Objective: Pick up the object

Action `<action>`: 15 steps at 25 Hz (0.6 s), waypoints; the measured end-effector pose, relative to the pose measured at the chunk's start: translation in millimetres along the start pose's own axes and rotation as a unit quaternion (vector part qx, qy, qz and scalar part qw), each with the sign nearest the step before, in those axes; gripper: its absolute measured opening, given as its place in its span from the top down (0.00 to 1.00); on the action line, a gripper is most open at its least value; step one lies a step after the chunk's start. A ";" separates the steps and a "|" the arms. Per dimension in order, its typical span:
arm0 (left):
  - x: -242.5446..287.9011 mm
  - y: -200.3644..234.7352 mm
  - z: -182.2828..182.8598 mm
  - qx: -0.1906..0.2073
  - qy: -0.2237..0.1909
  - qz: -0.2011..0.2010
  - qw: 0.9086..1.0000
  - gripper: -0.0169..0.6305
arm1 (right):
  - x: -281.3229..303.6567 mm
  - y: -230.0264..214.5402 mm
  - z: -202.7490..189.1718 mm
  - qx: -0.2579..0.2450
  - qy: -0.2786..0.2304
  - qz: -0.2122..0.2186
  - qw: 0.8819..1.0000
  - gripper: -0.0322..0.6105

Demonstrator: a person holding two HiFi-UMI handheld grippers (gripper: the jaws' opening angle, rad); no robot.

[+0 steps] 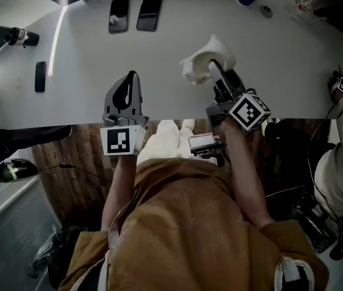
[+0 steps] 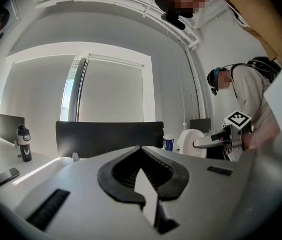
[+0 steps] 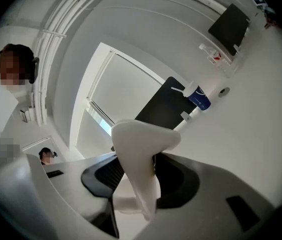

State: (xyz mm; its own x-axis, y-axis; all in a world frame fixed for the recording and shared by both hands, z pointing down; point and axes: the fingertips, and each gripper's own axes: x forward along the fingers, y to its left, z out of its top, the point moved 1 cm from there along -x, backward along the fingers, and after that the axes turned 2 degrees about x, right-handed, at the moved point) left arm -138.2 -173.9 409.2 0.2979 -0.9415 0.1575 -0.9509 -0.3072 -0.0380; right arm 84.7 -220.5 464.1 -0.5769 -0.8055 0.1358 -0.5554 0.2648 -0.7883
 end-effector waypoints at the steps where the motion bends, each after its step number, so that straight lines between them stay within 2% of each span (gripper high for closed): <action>1: -0.7 -0.7 0.8 0.000 -0.001 0.000 1.000 0.96 | -0.6 2.1 1.3 -0.002 -0.003 0.002 1.000 0.65; 6: -0.5 -3.2 3.8 0.002 -0.001 -0.008 1.000 0.96 | -1.1 8.1 5.1 -0.005 -0.010 0.006 1.000 0.65; 15: 0.4 -4.0 16.2 0.006 -0.012 -0.010 1.000 0.96 | -2.0 25.3 11.3 -0.048 -0.005 0.013 0.999 0.65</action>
State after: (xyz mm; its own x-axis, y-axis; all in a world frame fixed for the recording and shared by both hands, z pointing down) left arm -132.9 -175.3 393.4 0.3182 -0.9385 0.1338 -0.9438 -0.3269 -0.0480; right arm 78.6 -218.2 437.1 -0.5854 -0.8032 0.1099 -0.5961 0.3346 -0.7299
